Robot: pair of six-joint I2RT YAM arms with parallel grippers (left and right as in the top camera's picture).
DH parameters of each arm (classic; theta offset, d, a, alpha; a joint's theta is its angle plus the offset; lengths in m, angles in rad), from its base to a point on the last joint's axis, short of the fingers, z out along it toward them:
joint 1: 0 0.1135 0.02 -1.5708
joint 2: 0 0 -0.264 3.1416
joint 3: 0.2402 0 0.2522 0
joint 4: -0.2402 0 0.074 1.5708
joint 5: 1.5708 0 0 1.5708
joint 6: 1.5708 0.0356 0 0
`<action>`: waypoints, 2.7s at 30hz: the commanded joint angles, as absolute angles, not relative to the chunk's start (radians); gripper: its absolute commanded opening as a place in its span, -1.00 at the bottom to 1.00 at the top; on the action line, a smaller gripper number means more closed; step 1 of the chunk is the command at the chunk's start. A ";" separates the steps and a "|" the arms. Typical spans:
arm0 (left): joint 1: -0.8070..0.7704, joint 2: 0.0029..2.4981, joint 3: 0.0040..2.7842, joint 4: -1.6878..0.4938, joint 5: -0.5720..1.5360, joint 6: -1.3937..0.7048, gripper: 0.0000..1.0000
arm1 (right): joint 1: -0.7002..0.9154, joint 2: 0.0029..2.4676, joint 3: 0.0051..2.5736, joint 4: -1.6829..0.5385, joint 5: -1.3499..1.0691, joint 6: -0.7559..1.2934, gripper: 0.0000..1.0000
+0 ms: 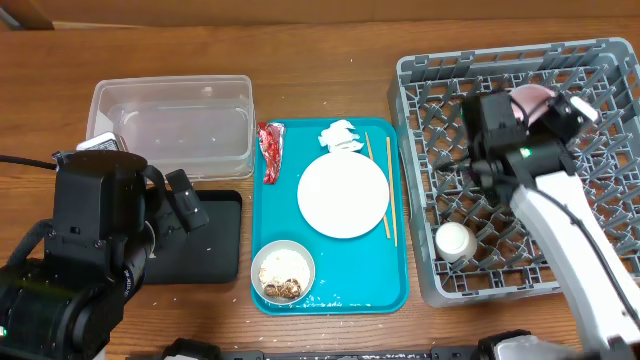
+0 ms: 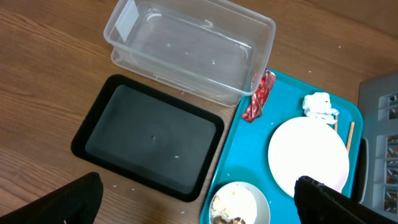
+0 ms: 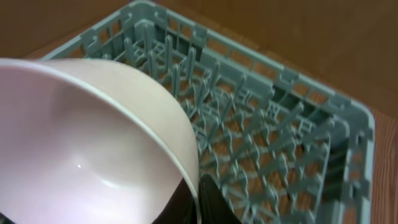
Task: Sort waste into correct bins and load items into the dishwasher
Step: 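Carry the pink bowl into the dish rack and release it, then grasp the white plate edge with the right gripper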
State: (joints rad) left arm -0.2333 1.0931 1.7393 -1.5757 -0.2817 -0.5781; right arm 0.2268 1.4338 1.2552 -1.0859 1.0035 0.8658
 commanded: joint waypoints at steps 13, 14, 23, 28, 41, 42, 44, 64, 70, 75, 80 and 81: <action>-0.228 1.092 1.734 -1.573 -0.295 -0.599 1.00 | 0.015 1.645 1.270 -0.884 1.116 0.516 -0.92; -0.228 1.092 1.734 -1.573 -0.295 -0.599 1.00 | 0.010 1.653 1.270 -0.889 1.109 0.515 -0.92; -0.229 1.092 1.734 -1.573 -0.295 -0.599 1.00 | 0.052 1.727 1.270 -0.940 1.118 0.524 -0.92; -0.229 1.092 1.734 -1.573 -0.295 -0.599 1.00 | 0.105 1.729 1.270 -0.963 1.115 0.527 -0.92; -0.229 1.092 1.734 -1.573 -0.295 -0.599 1.00 | 0.198 1.720 1.290 -1.089 1.041 0.612 -0.07; -0.228 1.092 1.734 -1.573 -0.295 -0.599 1.00 | 0.221 1.719 1.300 -1.100 1.039 0.613 0.02; -0.228 1.092 1.734 -1.573 -0.295 -0.599 1.00 | 0.272 1.717 1.320 -1.118 1.038 0.613 0.31; -0.229 1.093 1.734 -1.573 -0.295 -0.599 1.00 | 0.468 1.680 1.572 -1.285 -0.181 0.336 0.38; -0.229 1.093 1.734 -1.573 -0.295 -0.599 1.00 | 0.543 1.710 1.410 -1.225 -0.215 0.650 0.22; -0.229 1.095 1.734 -1.573 -0.295 -0.599 1.00 | 0.651 1.710 1.255 -1.062 -0.239 0.847 0.25; -0.229 1.095 1.734 -1.573 -0.295 -0.599 1.00 | 0.687 1.712 1.179 -0.953 -0.176 1.061 0.32; -0.228 1.095 1.734 -1.573 -0.295 -0.599 1.00 | 0.684 1.713 1.173 -0.946 -0.156 1.085 0.36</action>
